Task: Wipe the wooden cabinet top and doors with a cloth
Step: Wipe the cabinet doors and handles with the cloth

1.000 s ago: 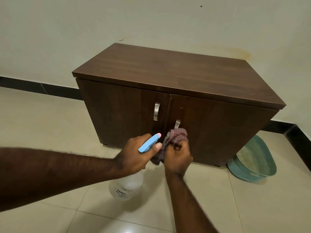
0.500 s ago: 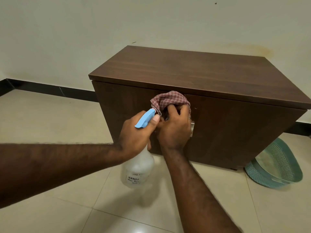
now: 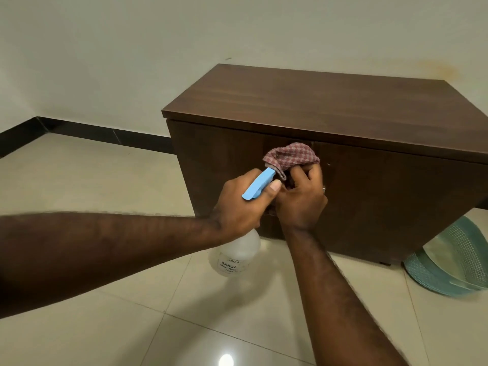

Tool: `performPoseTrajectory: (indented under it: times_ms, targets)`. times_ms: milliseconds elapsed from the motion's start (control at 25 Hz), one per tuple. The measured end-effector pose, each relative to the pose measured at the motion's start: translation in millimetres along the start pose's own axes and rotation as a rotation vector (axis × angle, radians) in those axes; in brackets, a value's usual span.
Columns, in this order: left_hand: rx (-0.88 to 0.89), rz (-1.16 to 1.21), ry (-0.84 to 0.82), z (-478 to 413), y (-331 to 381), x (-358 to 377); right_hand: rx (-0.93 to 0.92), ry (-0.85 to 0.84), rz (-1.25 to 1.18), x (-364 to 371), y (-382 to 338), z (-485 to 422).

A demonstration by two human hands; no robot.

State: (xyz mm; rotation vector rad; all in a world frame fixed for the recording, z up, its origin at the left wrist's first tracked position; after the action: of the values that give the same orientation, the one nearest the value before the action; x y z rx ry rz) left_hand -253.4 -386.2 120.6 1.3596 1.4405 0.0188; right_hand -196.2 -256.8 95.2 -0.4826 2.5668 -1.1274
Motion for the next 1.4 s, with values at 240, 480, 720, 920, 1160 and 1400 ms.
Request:
performPoseTrajectory:
  times_ms: [240,480,720,920,1160,1400]
  targets:
    - [0.037,0.012,0.057,-8.8,17.4,1.2,0.288,-0.128,0.097,-3.7,49.3,52.9]
    - [-0.012,-0.010,0.070,-4.6,-3.3,-2.5,0.113,0.011,-0.097,-11.1,10.9,41.3]
    - [-0.113,-0.031,0.085,-3.3,-34.2,-19.6,0.097,-0.004,0.196,11.0,-13.9,-2.4]
    - [-0.105,-0.031,0.047,4.2,-42.1,-10.3,0.307,0.104,-0.232,1.6,25.8,19.5]
    - [-0.092,-0.043,0.027,10.4,-36.9,-3.4,0.573,0.149,-0.819,14.4,57.2,38.1]
    - [-0.100,-0.050,0.003,12.2,-32.1,3.4,0.363,-0.570,0.282,11.5,141.2,96.1]
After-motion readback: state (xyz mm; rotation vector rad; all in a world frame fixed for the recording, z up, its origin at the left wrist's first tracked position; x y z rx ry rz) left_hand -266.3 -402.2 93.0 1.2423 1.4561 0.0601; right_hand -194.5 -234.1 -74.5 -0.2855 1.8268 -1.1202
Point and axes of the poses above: each hand's wrist, its own z-axis away from the middle knuckle, its own x-axis out of the palm, y = z × x, the point moved 5 cm from there along -z, towards the middle knuckle, and after that the axes turned 15 degrees about -z, right-handed, at the moved point
